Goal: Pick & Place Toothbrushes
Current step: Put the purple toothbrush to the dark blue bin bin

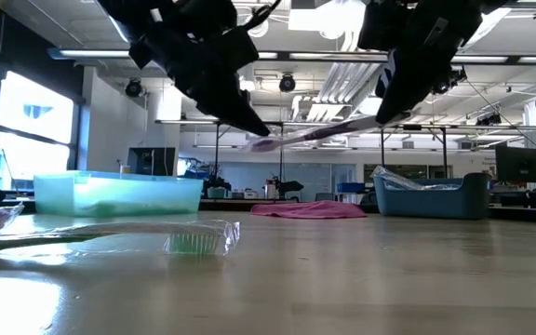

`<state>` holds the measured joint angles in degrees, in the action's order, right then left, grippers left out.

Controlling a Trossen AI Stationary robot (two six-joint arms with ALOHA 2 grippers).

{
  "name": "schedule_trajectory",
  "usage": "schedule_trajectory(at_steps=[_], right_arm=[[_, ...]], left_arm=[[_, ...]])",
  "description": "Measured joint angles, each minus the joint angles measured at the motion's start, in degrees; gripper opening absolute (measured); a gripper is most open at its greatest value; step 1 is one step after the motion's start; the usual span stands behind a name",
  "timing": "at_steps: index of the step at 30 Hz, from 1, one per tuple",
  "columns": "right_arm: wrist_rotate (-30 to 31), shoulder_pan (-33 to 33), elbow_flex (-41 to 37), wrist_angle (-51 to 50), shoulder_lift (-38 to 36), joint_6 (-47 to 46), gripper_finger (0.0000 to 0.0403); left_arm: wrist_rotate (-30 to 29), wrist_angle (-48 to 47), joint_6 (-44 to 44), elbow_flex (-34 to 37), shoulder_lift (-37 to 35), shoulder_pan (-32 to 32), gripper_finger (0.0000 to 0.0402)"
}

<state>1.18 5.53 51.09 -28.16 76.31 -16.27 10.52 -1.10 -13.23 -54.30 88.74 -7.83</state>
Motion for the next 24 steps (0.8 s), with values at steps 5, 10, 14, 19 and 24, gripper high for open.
schedule_trajectory(at_steps=[5,10,14,19,24], right_arm=[[0.05,-0.02,0.00,-0.37,0.00,0.02,0.0016],[0.33,-0.04,0.00,-0.90,0.00,0.04,0.0016],[0.36,-0.06,0.00,-0.90,0.00,0.06,0.0016],[0.36,-0.06,0.00,-0.76,0.00,0.06,0.0016],[0.62,-0.06,0.00,-0.65,0.00,0.06,0.0016]], left_arm=[[5.42,-0.29,0.18,-1.31,1.51,0.12,0.0116],[6.80,-0.74,0.38,-1.31,1.63,0.02,0.0116],[7.37,-0.81,1.68,-1.31,1.63,0.02,0.0116],[6.52,-1.25,1.93,-1.25,2.52,0.02,0.0131],[6.69,0.11,3.38,-1.28,3.20,0.02,0.0180]])
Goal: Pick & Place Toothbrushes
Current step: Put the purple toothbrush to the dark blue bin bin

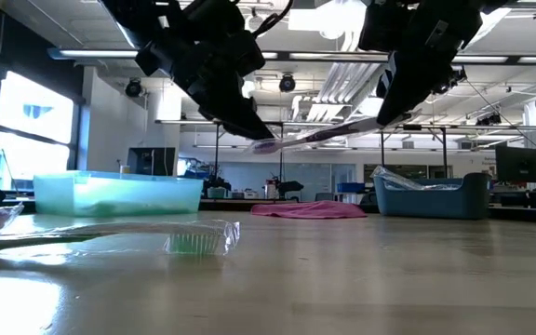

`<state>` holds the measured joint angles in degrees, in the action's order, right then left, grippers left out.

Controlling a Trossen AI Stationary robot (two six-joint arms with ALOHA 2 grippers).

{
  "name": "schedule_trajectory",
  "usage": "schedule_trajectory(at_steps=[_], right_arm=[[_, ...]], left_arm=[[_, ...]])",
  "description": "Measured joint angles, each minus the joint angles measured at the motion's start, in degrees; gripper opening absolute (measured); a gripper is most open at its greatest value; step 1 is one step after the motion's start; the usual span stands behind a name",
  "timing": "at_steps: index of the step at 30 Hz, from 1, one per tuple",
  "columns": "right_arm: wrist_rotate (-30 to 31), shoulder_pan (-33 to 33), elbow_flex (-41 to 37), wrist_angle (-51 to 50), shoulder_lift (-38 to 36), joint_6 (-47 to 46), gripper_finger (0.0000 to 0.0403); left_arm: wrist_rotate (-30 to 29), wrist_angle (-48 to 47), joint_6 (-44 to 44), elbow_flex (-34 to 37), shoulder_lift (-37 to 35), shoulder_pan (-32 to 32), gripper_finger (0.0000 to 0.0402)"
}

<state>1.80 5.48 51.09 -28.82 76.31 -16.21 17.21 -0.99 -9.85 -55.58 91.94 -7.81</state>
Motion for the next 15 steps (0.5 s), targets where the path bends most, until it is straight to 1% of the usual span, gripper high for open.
schedule_trajectory(at_steps=[4,9,15], right_arm=[[0.17,0.00,0.00,0.33,0.00,0.02,0.0016],[0.68,0.00,0.00,0.39,0.02,0.04,0.0016],[1.00,0.00,0.00,0.85,0.02,0.91,0.0016]], left_arm=[[0.23,-0.06,0.36,-0.01,0.00,0.04,0.0203],[0.19,0.01,1.32,-0.01,0.23,0.92,0.0203],[-1.37,2.48,1.30,-0.06,3.07,2.42,0.0203]])
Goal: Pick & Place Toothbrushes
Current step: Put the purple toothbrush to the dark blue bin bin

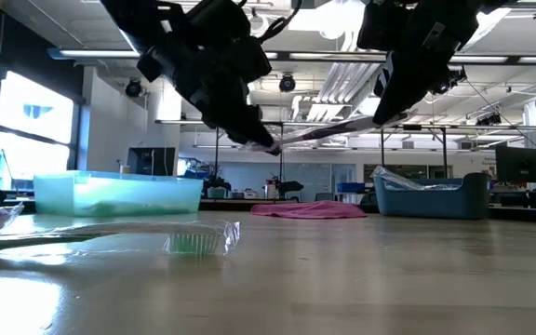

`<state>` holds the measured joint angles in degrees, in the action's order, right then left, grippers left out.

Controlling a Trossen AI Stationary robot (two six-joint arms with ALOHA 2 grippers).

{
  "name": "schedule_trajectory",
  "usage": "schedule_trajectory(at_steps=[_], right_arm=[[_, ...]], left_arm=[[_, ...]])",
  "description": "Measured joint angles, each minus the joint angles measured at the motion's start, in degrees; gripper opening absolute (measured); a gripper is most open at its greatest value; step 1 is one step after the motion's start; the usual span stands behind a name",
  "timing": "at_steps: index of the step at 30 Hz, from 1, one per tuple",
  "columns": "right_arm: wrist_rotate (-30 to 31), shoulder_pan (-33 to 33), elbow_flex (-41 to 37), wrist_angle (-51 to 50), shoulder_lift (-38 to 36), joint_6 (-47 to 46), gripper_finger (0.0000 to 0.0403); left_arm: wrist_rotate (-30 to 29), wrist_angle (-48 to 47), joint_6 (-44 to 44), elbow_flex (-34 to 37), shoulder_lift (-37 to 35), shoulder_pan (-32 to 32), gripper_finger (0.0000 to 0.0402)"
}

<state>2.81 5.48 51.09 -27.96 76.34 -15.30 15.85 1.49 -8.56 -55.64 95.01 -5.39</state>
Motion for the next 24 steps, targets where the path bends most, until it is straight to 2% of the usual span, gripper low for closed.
schedule_trajectory(at_steps=[11,24], right_arm=[[-0.17,0.00,0.00,0.28,0.00,0.14,0.0016],[-0.26,0.00,0.00,0.32,0.00,0.14,0.0016]], left_arm=[[-1.48,2.29,1.86,0.05,1.11,0.18,0.0196],[-1.44,2.04,1.92,0.04,1.08,0.18,0.0079]])
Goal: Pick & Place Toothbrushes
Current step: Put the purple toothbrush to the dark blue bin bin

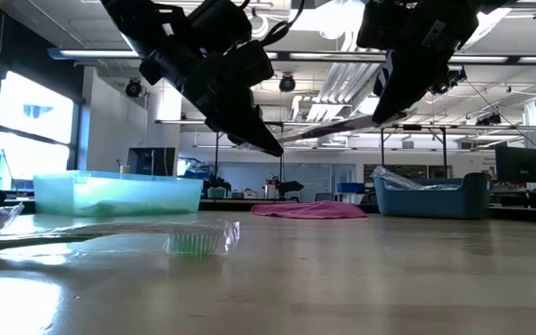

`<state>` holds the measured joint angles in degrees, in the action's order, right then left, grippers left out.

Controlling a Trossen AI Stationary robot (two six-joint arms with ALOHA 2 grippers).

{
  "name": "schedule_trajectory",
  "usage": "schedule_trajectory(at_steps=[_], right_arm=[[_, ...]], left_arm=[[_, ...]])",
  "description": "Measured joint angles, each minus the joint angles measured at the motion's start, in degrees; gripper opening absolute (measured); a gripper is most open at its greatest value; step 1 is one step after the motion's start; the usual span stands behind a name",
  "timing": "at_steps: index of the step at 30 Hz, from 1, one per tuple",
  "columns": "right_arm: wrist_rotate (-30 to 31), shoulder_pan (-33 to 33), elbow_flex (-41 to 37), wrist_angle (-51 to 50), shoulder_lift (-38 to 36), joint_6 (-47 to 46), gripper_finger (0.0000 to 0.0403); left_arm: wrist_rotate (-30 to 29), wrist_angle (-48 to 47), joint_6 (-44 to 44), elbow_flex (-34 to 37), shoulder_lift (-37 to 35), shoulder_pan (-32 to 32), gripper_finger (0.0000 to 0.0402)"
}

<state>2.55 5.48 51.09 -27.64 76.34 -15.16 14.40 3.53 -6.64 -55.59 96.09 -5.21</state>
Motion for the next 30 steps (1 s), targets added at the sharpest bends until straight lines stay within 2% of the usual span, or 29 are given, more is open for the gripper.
schedule_trajectory(at_steps=[10,22,30], right_arm=[[-0.09,0.02,0.00,0.07,0.00,-0.02,0.0020],[0.41,0.00,0.00,0.04,-0.85,-0.22,0.0112],[0.56,-0.02,0.00,-0.05,-9.81,-0.22,0.0141]], left_arm=[[-0.20,0.04,0.04,0.00,0.00,-0.03,0.0041],[0.09,-0.10,0.86,0.00,0.00,-0.02,0.0023],[0.43,-0.24,0.88,0.04,-0.04,0.00,0.0021]])
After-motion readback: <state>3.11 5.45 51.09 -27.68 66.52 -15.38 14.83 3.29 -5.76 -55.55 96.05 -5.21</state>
